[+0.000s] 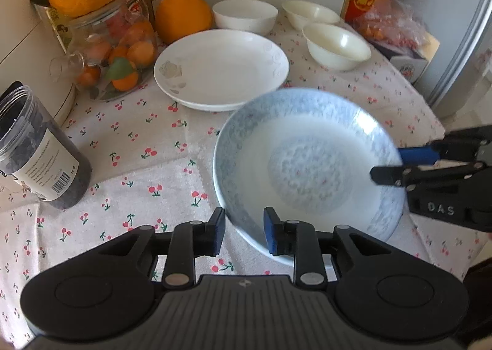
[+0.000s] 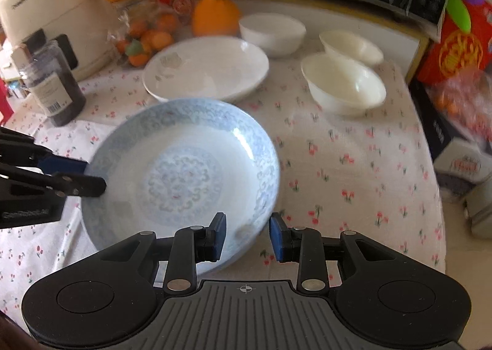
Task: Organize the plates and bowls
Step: 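Open both grippers and withdraw from the stacked plates, then move both tools to the white plate rim and close both grippers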
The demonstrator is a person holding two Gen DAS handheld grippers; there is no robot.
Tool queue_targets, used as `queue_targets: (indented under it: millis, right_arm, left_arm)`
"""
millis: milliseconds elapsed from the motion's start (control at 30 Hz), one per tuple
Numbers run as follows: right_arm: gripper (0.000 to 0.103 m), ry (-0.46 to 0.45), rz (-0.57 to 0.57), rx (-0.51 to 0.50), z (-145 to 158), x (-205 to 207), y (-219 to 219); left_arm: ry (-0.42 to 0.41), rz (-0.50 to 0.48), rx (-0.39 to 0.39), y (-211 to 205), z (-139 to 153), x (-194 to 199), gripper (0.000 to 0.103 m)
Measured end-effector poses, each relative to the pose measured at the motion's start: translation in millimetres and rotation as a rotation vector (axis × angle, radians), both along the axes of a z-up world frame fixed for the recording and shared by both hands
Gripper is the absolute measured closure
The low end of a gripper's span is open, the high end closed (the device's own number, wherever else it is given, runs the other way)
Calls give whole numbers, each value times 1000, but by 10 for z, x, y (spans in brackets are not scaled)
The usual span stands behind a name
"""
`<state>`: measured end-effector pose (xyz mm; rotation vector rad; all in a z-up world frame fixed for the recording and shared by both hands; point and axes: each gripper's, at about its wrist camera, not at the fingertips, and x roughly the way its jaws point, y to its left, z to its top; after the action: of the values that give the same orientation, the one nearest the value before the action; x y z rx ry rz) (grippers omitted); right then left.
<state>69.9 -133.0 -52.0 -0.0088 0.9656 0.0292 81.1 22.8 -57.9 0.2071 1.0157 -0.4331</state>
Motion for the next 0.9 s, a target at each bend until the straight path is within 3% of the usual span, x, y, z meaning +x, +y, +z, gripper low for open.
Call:
queue_targets:
  millis: [133, 267, 400, 567, 900]
  right_arm:
    - [44, -48, -21, 41, 144, 10, -52]
    - [33, -70, -56, 89, 253, 39, -140]
    - [27, -76, -88, 119, 306, 83, -216]
    - [16, -88, -131, 158, 365, 162, -314]
    - [12, -108, -209, 213, 397, 517, -372]
  left_arm:
    - [-12, 16, -16, 29, 55, 11, 65]
    - [-12, 57, -37, 84, 83, 47, 50]
    - [-14, 113, -57, 138, 108, 97, 40]
    - [-29, 213, -60, 174, 142, 182, 15]
    - [-30, 413, -87, 177, 94, 481, 2]
